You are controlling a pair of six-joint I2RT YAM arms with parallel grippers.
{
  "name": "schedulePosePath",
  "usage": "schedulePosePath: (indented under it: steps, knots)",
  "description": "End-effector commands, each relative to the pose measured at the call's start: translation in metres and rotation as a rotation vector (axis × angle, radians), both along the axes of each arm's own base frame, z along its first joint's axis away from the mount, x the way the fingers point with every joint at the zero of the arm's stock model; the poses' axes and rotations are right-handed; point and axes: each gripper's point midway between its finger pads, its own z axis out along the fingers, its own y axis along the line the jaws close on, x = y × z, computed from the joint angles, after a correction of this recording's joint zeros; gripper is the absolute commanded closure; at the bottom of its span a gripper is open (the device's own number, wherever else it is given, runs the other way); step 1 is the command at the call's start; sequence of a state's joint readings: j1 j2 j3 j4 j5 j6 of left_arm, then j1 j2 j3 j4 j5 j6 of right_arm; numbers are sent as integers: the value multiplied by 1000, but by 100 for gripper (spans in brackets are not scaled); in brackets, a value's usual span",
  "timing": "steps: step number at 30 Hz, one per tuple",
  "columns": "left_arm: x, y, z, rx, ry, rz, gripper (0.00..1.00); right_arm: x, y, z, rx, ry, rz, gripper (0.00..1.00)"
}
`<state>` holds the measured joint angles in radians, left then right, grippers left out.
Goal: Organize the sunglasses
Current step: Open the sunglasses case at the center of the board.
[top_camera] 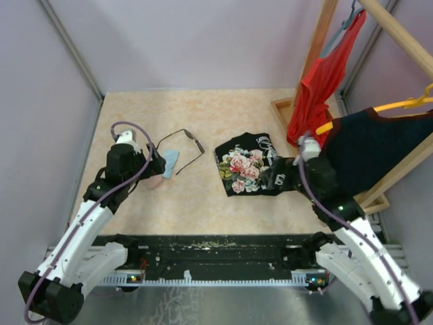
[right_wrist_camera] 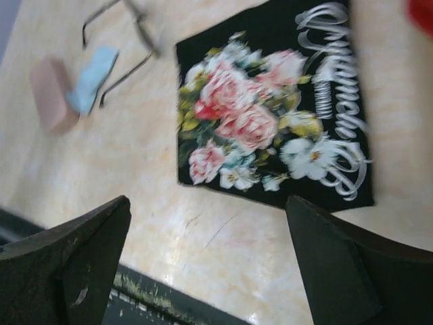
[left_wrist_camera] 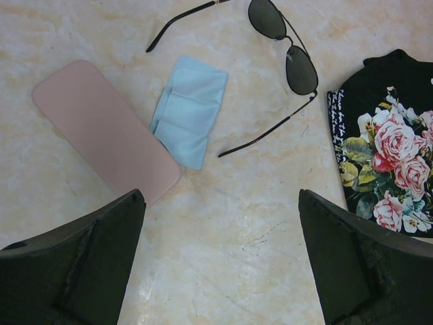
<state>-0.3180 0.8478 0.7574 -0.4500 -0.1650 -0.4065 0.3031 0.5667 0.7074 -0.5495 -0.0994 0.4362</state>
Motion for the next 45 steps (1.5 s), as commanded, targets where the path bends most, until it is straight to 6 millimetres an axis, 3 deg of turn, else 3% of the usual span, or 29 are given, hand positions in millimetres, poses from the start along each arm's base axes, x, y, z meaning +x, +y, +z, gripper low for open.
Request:
schedulePosePath:
  steps: [1, 7, 13, 18, 22, 35, 45]
  knots:
    - [7, -2, 7, -24, -35, 6, 0, 19, 48, 27, -174, -133, 35, 2]
    - [3, 8, 0, -16, -14, 65, 0, 29, 126, 17, -222, -136, 172, 2]
    - [3, 35, -29, 1, 82, 290, 0, 38, 156, -11, -215, -56, 211, 3]
    - [11, 53, -60, 29, 188, 460, 0, 36, 163, -45, -241, 48, 211, 3]
    - [24, 58, -78, 15, 244, 516, 0, 26, 162, -59, -226, 91, 234, 3]
    - [61, 64, -103, 10, 276, 616, 0, 1, 137, -89, -182, 146, 206, 4]
    - [69, 72, -123, 45, 326, 677, 3, -9, 133, -107, -169, 189, 207, 5]
